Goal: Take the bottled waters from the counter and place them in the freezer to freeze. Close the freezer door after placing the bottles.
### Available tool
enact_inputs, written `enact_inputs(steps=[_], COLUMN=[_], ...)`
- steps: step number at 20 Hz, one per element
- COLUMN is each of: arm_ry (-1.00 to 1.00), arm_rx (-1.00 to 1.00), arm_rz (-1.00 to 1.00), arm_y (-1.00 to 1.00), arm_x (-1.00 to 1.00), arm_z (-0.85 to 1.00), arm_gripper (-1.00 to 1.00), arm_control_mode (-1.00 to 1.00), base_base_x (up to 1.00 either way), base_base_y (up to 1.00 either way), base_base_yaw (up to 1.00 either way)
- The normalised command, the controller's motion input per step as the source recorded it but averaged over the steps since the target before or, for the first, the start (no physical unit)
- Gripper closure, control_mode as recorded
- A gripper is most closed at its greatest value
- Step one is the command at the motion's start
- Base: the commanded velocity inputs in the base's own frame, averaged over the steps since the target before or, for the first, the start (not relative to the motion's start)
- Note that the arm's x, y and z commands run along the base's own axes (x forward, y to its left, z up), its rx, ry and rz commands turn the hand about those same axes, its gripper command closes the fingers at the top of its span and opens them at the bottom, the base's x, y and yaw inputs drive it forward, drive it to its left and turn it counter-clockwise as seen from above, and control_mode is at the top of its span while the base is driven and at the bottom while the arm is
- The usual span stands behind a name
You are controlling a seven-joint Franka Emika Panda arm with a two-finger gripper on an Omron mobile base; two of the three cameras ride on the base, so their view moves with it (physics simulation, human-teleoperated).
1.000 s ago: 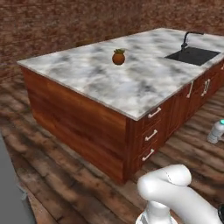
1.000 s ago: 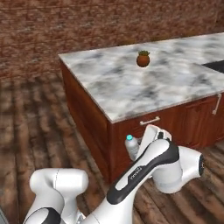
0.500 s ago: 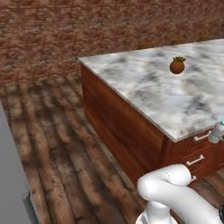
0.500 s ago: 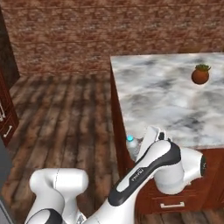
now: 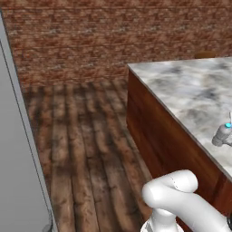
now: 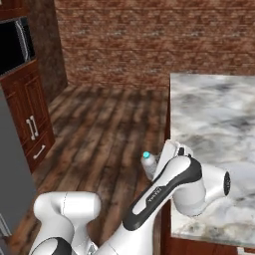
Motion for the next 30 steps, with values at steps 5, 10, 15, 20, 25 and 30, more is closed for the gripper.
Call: enact_inputs(steps=[5,10,15,20,25,30], arm_ry=[0.00,0.00,0.00,0.00,0.00,0.00], arm_rx=[0.00,0.00,0.00,0.00,0.00,0.00], arm_rz=[0.00,0.00,0.00,0.00,0.00,0.00], arm_y=[0.00,0.00,0.00,0.00,0.00,0.00], arm_x=[0.00,0.00,0.00,0.00,0.00,0.00], arm_z=[0.00,0.00,0.00,0.00,0.00,0.00], arm_gripper=[1.00,1.00,1.00,1.00,1.00,1.00], arm_control_mode=[1.00,1.00,1.00,1.00,1.00,1.00], base_base_x=[0.78,0.96,0.99,0.94,0.71,0.38], base_base_y=[0.15,0.00,0.00,0.10,0.25,0.49], base_base_yaw=[0.30,0.26,0.25,0.35,0.52,0.67])
